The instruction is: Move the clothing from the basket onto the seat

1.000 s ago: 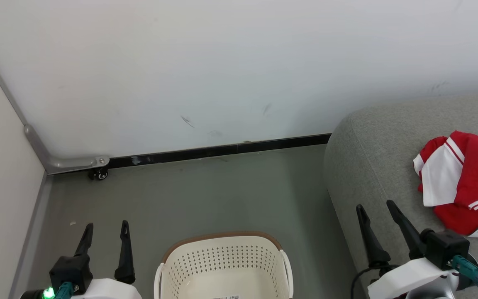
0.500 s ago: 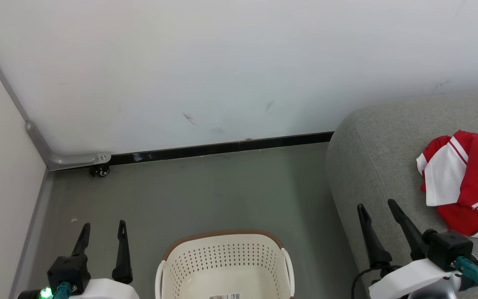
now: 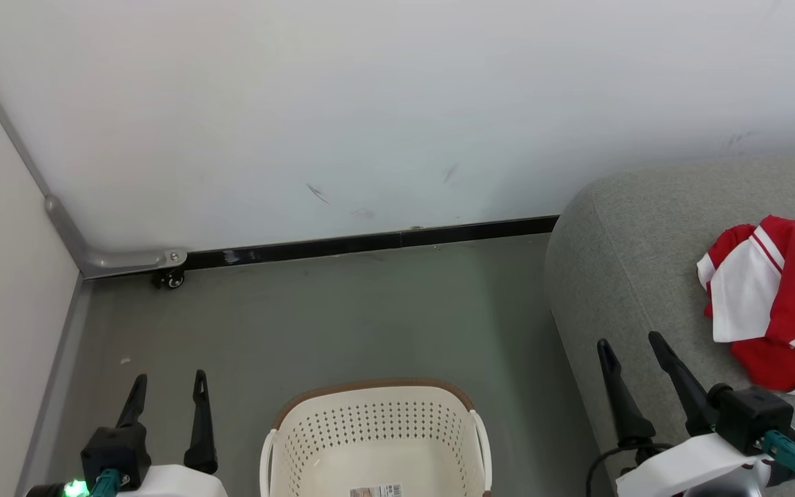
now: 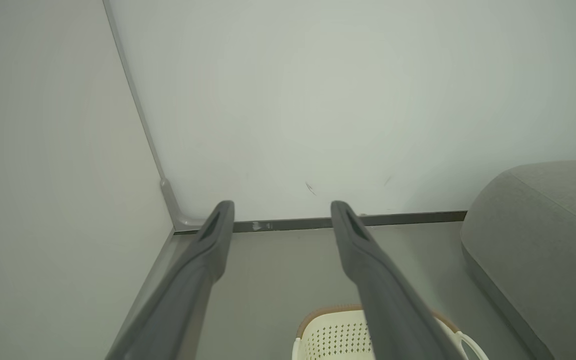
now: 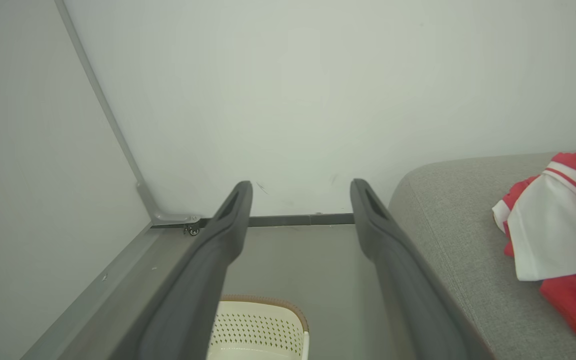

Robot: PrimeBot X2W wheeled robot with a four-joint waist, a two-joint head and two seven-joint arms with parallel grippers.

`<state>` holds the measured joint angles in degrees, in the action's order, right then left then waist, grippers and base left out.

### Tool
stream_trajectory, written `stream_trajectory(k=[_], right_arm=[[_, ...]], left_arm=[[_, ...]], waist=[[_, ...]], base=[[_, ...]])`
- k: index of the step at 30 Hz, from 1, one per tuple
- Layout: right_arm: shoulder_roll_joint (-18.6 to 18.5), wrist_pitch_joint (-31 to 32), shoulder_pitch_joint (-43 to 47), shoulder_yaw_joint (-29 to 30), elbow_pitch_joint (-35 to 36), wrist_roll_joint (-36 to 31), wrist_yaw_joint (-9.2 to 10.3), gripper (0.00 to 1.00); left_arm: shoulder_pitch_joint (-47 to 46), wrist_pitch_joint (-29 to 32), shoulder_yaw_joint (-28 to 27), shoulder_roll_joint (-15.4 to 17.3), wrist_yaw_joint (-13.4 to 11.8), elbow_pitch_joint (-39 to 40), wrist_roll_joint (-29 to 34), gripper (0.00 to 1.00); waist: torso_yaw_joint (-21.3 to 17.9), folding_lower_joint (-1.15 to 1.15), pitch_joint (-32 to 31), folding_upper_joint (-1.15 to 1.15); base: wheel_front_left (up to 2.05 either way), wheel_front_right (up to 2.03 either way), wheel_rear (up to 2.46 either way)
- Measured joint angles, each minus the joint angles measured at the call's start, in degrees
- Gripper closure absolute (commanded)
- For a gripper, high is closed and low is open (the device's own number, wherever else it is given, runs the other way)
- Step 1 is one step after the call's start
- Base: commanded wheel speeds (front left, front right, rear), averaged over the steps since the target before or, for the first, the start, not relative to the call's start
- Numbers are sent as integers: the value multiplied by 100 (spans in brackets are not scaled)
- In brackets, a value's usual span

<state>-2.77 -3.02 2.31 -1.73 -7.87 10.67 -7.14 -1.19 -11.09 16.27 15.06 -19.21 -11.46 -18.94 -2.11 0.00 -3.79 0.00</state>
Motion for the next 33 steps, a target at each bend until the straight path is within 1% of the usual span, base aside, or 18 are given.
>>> stream_trajectory(k=[9, 13, 14, 19, 22, 27, 33], right_arm=[[2, 1, 2, 4, 22, 41, 0, 0], [3, 10, 2, 8, 32, 42, 0, 0], [3, 8, 4, 4, 21, 41, 1, 100], [29, 7, 199, -36, -300, 38, 8, 100], [33, 7, 259, -40, -350, 108, 9, 100], [33, 7, 255, -34, -348, 417, 9, 100], [34, 10, 241, 0, -349, 992, 8, 100]], left_arm=[[-1, 109, 25, 41, -86, -115, 12, 0], [-2, 154, 57, 43, -134, -148, 111, 0], [1, 157, 59, 37, -145, -162, 109, 100], [180, 157, 159, -153, -144, -450, 107, 100], [235, 209, 131, -202, -137, -455, 29, 100], [233, 304, -25, -253, -69, -428, -286, 100], [231, 404, -181, -305, 73, -409, -865, 100]], waist=[[10, 0, 25, 0], [11, 0, 34, 0], [10, 0, 37, 0], [11, 0, 38, 0], [12, 0, 41, 0], [15, 0, 52, 0], [26, 0, 73, 0]], base=[[0, 0, 0], [0, 0, 0], [0, 0, 0], [0, 0, 0], [0, 0, 0], [0, 0, 0], [0, 0, 0]])
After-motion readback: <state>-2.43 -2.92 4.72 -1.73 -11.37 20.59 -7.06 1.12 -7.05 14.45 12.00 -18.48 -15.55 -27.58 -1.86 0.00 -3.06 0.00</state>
